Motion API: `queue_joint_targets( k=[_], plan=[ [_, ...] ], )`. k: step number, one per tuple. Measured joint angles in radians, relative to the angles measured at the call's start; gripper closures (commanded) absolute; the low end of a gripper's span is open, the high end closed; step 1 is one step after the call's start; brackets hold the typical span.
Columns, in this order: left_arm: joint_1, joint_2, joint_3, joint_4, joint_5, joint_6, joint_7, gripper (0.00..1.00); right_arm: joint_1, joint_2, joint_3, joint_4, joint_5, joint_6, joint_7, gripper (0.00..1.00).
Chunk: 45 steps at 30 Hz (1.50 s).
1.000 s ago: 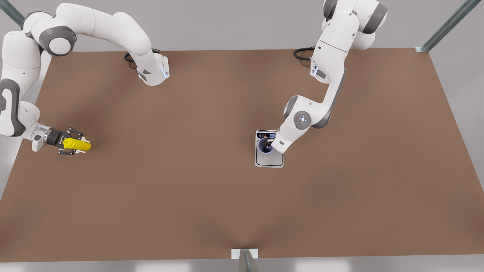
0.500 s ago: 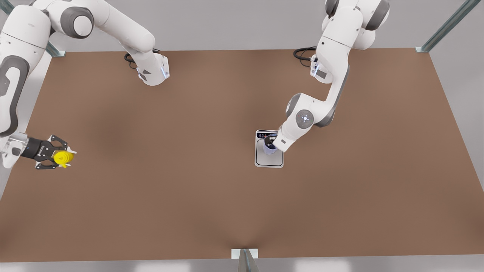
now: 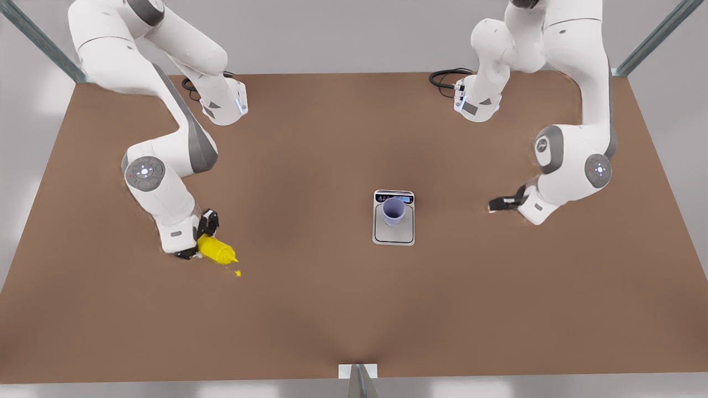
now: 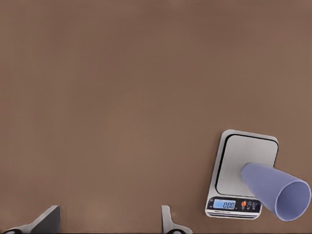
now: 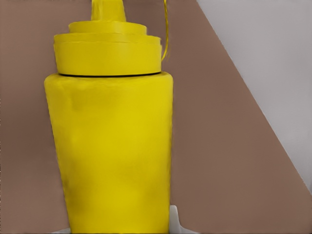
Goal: Move cup to the weight, pick up sauce bottle, pour sauce
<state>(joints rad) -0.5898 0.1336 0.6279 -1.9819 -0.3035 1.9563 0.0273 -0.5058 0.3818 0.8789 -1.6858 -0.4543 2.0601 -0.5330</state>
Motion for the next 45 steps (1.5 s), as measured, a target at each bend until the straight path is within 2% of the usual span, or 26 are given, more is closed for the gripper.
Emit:
queue_joint_targets(
  k=[2, 3, 5, 7, 8, 11, 13, 15, 17, 21, 23, 25, 26, 28, 31, 33, 45],
  plan=[
    [0.002, -0.004, 0.070, 0.056, 0.034, -0.041, 0.011, 0.00, 0.084, -0.001, 0.000, 0.001, -0.090, 0.000, 0.100, 0.42],
    [0.099, 0.004, 0.036, 0.126, 0.055, -0.092, 0.009, 0.00, 0.116, 0.005, 0.000, 0.002, -0.142, 0.000, 0.109, 0.42],
    [0.354, 0.032, -0.207, 0.302, 0.091, -0.202, 0.035, 0.00, 0.199, 0.019, 0.000, 0.009, -0.224, 0.000, 0.136, 0.42],
    [0.473, 0.048, -0.375, 0.422, 0.149, -0.262, 0.037, 0.00, 0.295, 0.066, 0.000, 0.029, -0.307, 0.023, 0.150, 0.42],
    [0.519, 0.049, -0.418, 0.456, 0.172, -0.282, 0.039, 0.00, 0.350, 0.083, -0.001, 0.057, -0.326, 0.027, 0.151, 0.42],
    [0.515, 0.042, -0.442, 0.459, 0.214, -0.295, 0.032, 0.00, 0.376, 0.119, -0.002, 0.063, -0.361, 0.027, 0.193, 0.42],
    [0.518, 0.046, -0.444, 0.459, 0.227, -0.295, 0.027, 0.00, 0.497, 0.177, -0.006, 0.132, -0.420, 0.026, 0.210, 0.42],
    [0.508, 0.047, -0.445, 0.459, 0.235, -0.295, 0.021, 0.00, 0.637, 0.223, -0.086, 0.212, -0.425, 0.008, 0.216, 0.42],
    [0.501, 0.050, -0.445, 0.459, 0.239, -0.296, 0.020, 0.00, 0.694, 0.232, -0.103, 0.246, -0.455, 0.002, 0.213, 0.42],
    [0.502, 0.060, -0.445, 0.459, 0.243, -0.295, 0.028, 0.00, 0.771, 0.260, -0.119, 0.270, -0.574, -0.093, 0.207, 0.42],
    [0.504, 0.066, -0.445, 0.459, 0.244, -0.292, 0.033, 0.00, 0.847, 0.323, -0.120, 0.357, -0.648, -0.190, 0.210, 0.42],
    [0.504, 0.076, -0.444, 0.459, 0.244, -0.292, 0.036, 0.00, 1.006, 0.338, -0.273, 0.423, -0.659, -0.217, 0.209, 0.42],
    [0.504, 0.081, -0.442, 0.459, 0.244, -0.292, 0.037, 0.00, 1.032, 0.342, -0.294, 0.427, -0.664, -0.220, 0.210, 0.42],
    [0.506, 0.092, -0.440, 0.458, 0.242, -0.290, 0.037, 0.00, 1.129, 0.348, -0.394, 0.443, -0.668, -0.235, 0.211, 0.42],
    [0.507, 0.103, -0.438, 0.459, 0.239, -0.287, 0.039, 0.00, 1.140, 0.344, -0.403, 0.443, -0.670, -0.254, 0.207, 0.42],
    [0.507, 0.103, -0.438, 0.459, 0.237, -0.287, 0.039, 0.00, 1.145, 0.345, -0.402, 0.436, -0.756, -0.314, 0.203, 0.42],
    [0.508, 0.110, -0.438, 0.459, 0.203, -0.295, 0.043, 0.00, 1.193, 0.382, -0.405, 0.377, -0.916, -0.343, 0.161, 0.42]
  ],
)
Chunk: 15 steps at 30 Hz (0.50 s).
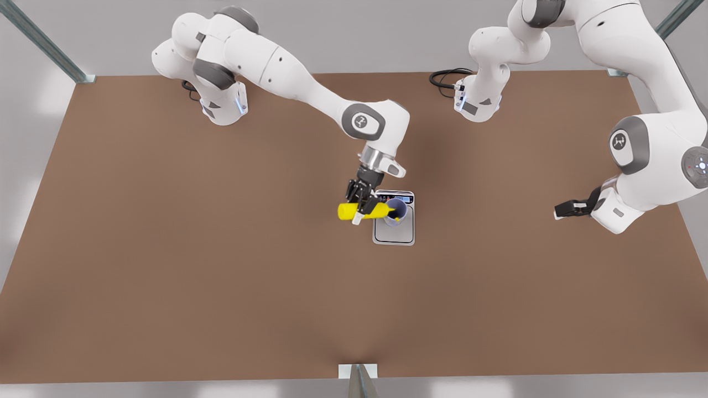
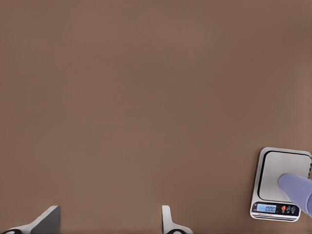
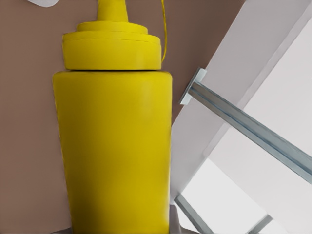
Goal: Move cup to the weight, pick up sauce bottle, pour sauce
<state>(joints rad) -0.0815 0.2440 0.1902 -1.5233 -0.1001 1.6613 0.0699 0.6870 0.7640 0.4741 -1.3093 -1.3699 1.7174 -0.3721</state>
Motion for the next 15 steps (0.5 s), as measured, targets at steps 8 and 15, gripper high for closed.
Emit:
queue_joint_targets(
  k=[8, 15],
  plan=[
    [0.000, 0.003, 0.000, -0.001, -0.009, 0.000, -0.001, 0.00, 0.013, 0.048, 0.000, 0.007, -0.040, 0.001, 0.010, 0.42],
    [-0.001, 0.002, 0.000, 0.000, -0.010, 0.000, -0.002, 0.00, 0.020, 0.052, 0.000, 0.007, -0.047, -0.001, 0.010, 0.42]
  ],
)
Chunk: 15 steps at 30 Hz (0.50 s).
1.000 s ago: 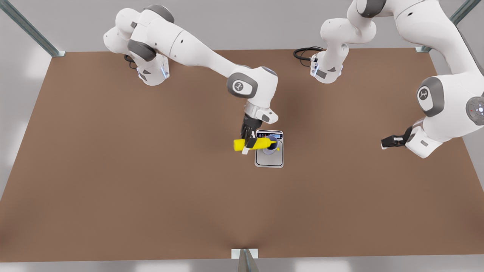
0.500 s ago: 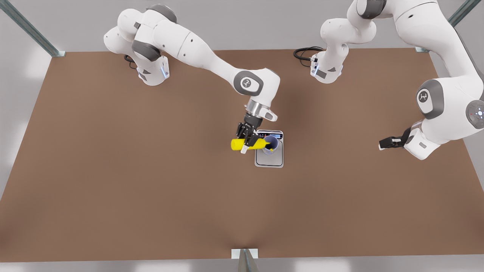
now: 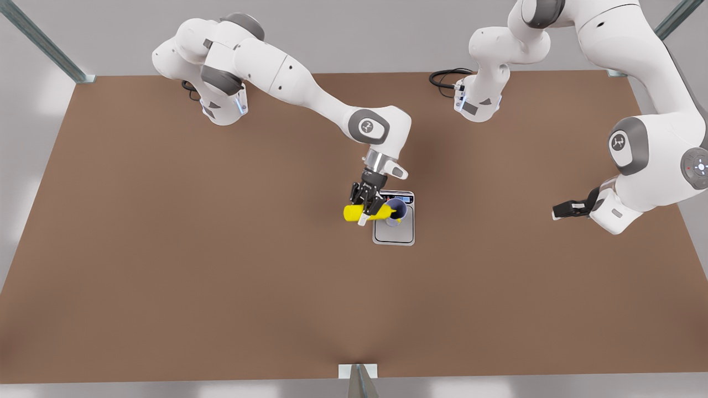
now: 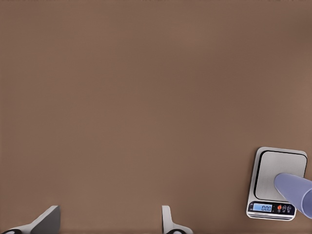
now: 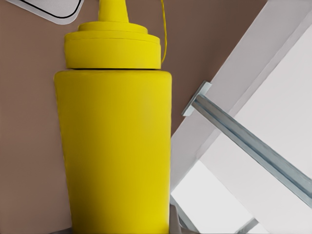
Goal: Move cup to the weight, pick up sauce bottle, pour sauce
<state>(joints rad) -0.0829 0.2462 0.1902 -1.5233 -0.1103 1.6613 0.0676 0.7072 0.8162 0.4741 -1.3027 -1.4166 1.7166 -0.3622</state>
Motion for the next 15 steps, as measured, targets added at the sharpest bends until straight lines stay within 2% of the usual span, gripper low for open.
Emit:
queue_joint_targets(
  k=[7, 12, 15],
  plan=[
    [0.001, -0.001, 0.001, 0.000, 0.003, -0.012, 0.001, 0.00, -0.010, -0.008, 0.002, 0.023, 0.023, -0.003, -0.004, 0.42],
    [-0.003, -0.005, -0.004, 0.000, 0.002, -0.015, -0.017, 0.00, -0.087, -0.049, 0.001, 0.048, 0.211, 0.004, -0.009, 0.42],
    [-0.003, -0.005, -0.005, 0.000, 0.002, -0.024, -0.017, 0.00, -0.177, -0.060, 0.001, 0.082, 0.410, 0.013, -0.011, 0.42]
  ],
)
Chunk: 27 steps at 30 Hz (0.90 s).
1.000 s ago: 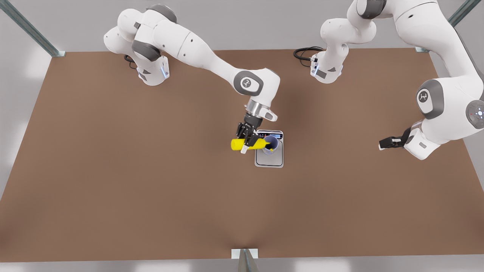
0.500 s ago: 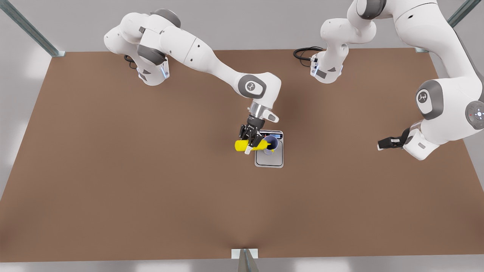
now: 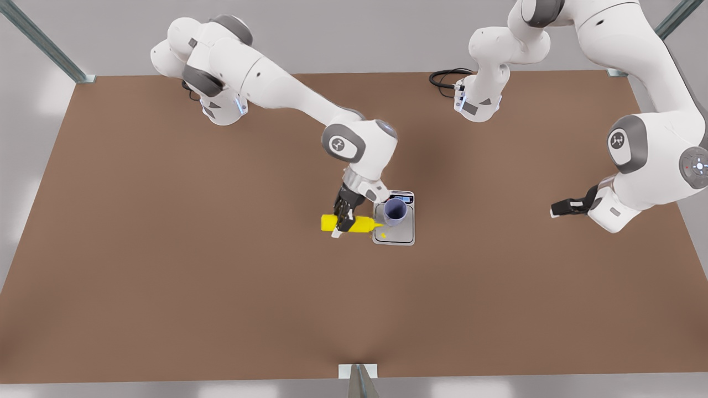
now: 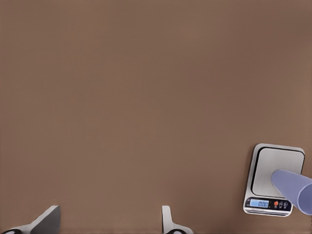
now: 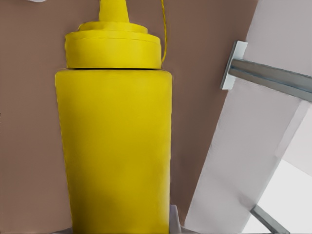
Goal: Move cup to the weight, pick up sauce bottle, pour sauce
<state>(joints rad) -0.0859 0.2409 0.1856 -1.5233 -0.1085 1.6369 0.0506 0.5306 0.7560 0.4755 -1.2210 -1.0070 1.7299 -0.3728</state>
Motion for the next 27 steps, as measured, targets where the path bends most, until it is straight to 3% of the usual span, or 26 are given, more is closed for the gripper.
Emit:
queue_joint_targets(
  k=[9, 18, 21, 24, 27],
  plan=[
    [-0.004, -0.002, -0.009, 0.000, -0.001, -0.011, -0.020, 0.00, -0.346, -0.024, 0.000, -0.034, 0.611, 0.220, -0.214, 0.41],
    [-0.045, 0.002, -0.009, 0.020, 0.011, -0.012, -0.098, 0.00, -0.650, -0.014, 0.005, -0.198, 1.158, 0.393, -0.964, 0.41],
    [-0.044, 0.002, -0.009, 0.019, 0.012, -0.014, -0.097, 0.00, -0.778, 0.017, 0.074, -0.258, 1.238, 0.390, -1.093, 0.41],
    [-0.046, 0.005, -0.009, 0.020, 0.013, -0.013, -0.108, 0.00, -0.885, 0.019, 0.071, -0.387, 1.620, 0.377, -1.503, 0.41],
    [-0.061, 0.008, -0.009, 0.015, 0.019, -0.010, -0.110, 0.00, -0.952, 0.073, 0.070, -0.428, 1.791, 0.327, -1.696, 0.41]
  ],
)
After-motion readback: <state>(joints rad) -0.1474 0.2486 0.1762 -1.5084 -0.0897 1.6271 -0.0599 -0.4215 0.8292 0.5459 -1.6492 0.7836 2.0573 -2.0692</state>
